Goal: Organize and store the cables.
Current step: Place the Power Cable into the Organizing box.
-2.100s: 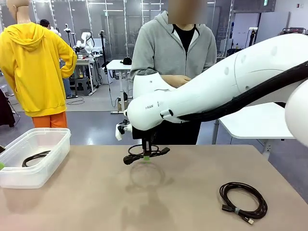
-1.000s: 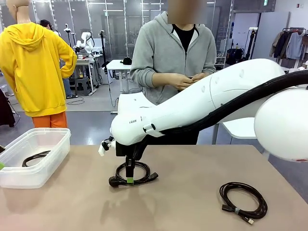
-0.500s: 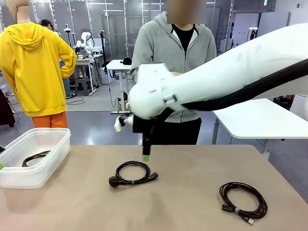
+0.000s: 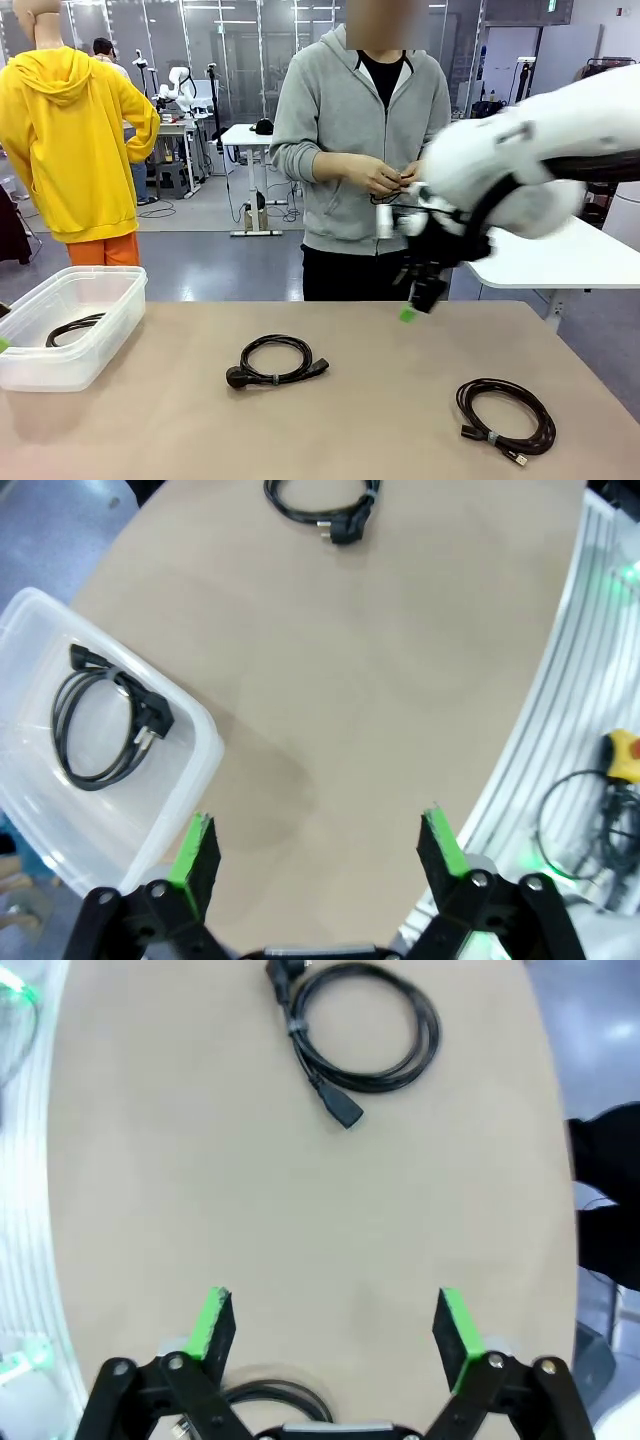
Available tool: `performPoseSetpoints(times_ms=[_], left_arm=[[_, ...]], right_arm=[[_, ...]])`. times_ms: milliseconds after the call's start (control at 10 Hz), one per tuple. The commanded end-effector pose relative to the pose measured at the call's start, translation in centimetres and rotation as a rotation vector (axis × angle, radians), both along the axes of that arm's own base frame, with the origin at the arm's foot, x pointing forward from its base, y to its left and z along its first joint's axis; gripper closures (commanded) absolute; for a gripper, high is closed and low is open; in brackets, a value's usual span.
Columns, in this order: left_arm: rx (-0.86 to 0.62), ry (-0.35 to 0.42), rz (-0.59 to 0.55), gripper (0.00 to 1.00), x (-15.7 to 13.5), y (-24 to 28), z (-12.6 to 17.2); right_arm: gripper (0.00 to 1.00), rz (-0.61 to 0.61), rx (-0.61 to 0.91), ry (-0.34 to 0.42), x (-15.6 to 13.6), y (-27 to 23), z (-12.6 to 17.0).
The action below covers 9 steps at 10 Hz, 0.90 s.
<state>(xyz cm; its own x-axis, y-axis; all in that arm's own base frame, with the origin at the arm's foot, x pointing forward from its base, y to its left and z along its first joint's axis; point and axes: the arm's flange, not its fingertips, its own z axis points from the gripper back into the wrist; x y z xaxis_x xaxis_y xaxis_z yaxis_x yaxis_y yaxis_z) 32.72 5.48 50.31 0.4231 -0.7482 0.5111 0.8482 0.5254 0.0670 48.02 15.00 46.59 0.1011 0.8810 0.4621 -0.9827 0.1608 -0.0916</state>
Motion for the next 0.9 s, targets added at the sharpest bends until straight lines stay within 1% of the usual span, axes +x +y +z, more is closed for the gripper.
performPoseSetpoints(times_ms=[0, 100, 200, 300, 400, 500, 600, 700, 800], left_arm=[[-0.013, -0.01, 0.007, 0.0, 0.3, -0.1, 0.0], [-0.013, -0.01, 0.007, 0.0, 0.3, -0.1, 0.0], [-0.013, -0.01, 0.007, 0.0, 0.3, -0.1, 0.0], [-0.013, -0.01, 0.007, 0.0, 0.3, -0.1, 0.0], [-0.013, -0.01, 0.007, 0.0, 0.3, -0.1, 0.0], [-0.013, -0.01, 0.007, 0.0, 0.3, -0.1, 0.0], [-0.013, -0.01, 0.007, 0.0, 0.3, -0.1, 0.0], [-0.013, -0.01, 0.007, 0.0, 0.3, -0.1, 0.0], [-0.013, -0.01, 0.007, 0.0, 0.3, -0.1, 0.0]], right_arm=[[0.0, -0.098, 0.155, -0.055, -4.9, -7.3, 0.3], [0.0, -0.174, 0.196, -0.051, -5.8, -10.7, 1.2], [0.0, -0.211, 0.183, -0.01, -6.4, -13.6, 1.7], [0.0, -0.271, 0.215, 0.077, -7.0, -16.7, 1.7], [0.0, -0.345, 0.227, 0.138, -7.5, -19.5, 1.4], [0.0, -0.45, 0.261, 0.161, -8.3, -22.4, 0.9], [0.0, -0.634, 0.246, 0.215, -9.4, -25.0, 0.0], [0.0, -0.767, 0.239, 0.17, -10.4, -26.5, -0.6], [0.0, -0.684, 0.173, 0.012, -9.9, -26.3, -1.0]])
